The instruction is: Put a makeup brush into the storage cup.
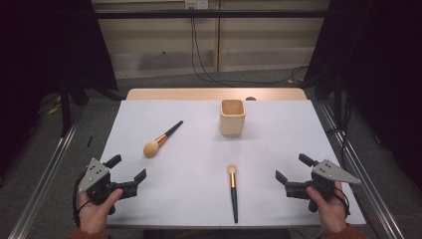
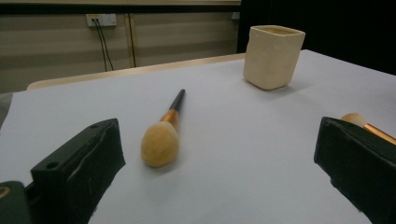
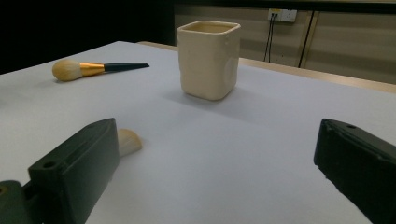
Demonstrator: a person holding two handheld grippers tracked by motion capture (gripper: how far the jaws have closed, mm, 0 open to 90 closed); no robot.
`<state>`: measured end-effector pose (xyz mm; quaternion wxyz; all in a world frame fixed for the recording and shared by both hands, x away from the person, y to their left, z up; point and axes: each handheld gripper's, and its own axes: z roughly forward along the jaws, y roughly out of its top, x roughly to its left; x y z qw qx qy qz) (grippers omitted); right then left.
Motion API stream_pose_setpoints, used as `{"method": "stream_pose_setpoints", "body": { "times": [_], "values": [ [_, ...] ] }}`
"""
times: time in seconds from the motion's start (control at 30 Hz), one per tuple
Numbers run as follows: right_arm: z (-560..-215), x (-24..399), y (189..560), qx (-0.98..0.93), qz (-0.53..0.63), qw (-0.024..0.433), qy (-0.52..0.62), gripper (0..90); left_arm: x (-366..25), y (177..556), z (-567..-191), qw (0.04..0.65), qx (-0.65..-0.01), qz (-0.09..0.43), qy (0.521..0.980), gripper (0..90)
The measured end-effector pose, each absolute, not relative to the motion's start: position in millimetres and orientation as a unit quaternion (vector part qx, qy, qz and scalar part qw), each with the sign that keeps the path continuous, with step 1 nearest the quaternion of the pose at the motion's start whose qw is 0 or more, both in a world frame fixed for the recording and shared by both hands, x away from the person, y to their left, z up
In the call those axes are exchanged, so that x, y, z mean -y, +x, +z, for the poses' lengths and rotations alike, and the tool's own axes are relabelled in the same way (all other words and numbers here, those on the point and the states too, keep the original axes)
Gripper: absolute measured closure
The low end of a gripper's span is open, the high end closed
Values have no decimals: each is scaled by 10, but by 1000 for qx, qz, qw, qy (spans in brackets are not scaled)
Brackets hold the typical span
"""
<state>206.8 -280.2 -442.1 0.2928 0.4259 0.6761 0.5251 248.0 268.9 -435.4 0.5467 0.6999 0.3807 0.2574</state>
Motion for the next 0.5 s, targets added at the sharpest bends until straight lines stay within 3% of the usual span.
{"method": "stream_pose_setpoints", "body": {
  "times": [0.5],
  "values": [
    [-4472,2823,2078,-677,526,288,425,0,-2699,2451,-4334,547,-382,259,699,14]
  ]
}}
